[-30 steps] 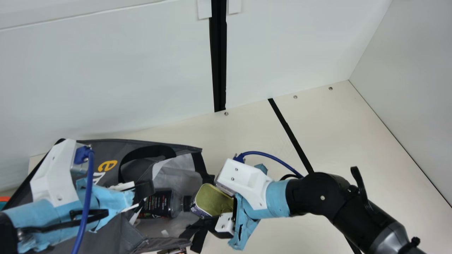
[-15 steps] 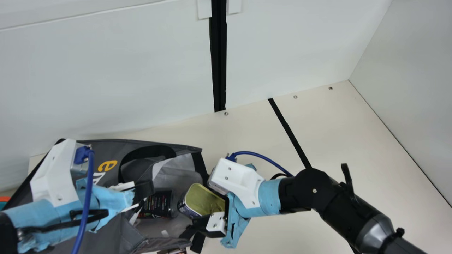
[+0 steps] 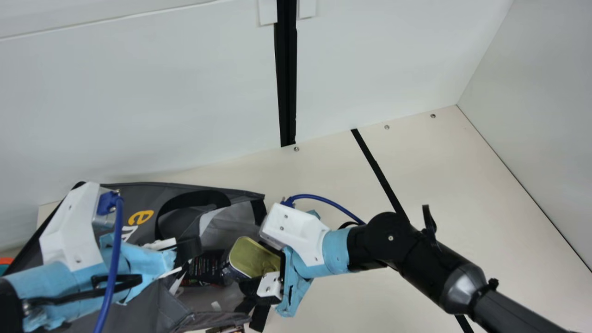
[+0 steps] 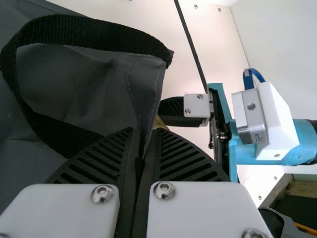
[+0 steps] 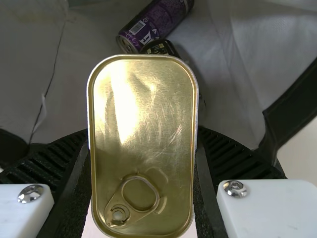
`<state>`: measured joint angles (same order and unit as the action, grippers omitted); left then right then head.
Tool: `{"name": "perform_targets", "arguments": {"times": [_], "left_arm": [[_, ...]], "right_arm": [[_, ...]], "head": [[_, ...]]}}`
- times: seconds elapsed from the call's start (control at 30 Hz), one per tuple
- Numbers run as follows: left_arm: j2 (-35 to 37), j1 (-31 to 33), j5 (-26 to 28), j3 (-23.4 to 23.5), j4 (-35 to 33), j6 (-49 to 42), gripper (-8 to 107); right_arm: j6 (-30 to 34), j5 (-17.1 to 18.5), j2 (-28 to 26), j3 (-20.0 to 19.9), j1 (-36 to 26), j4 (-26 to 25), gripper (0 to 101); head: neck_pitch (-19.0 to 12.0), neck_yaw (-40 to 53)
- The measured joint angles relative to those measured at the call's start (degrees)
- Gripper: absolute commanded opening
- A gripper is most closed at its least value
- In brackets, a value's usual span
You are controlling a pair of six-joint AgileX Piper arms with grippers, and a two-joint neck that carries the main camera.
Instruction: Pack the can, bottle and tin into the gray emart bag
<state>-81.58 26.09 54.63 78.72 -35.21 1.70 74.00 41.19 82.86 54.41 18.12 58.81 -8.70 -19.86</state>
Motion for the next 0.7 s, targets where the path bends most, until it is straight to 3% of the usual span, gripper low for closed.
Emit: {"name": "perform_targets", "arguments": {"times": [0.7], "left_arm": [[0.00, 0.00, 0.00, 0.00, 0.00, 0.00, 10]], "right_arm": [[3.85, -1.55, 9.27, 6.59, 2.11, 3.48, 0]], "head": [[0.00, 0.00]]}}
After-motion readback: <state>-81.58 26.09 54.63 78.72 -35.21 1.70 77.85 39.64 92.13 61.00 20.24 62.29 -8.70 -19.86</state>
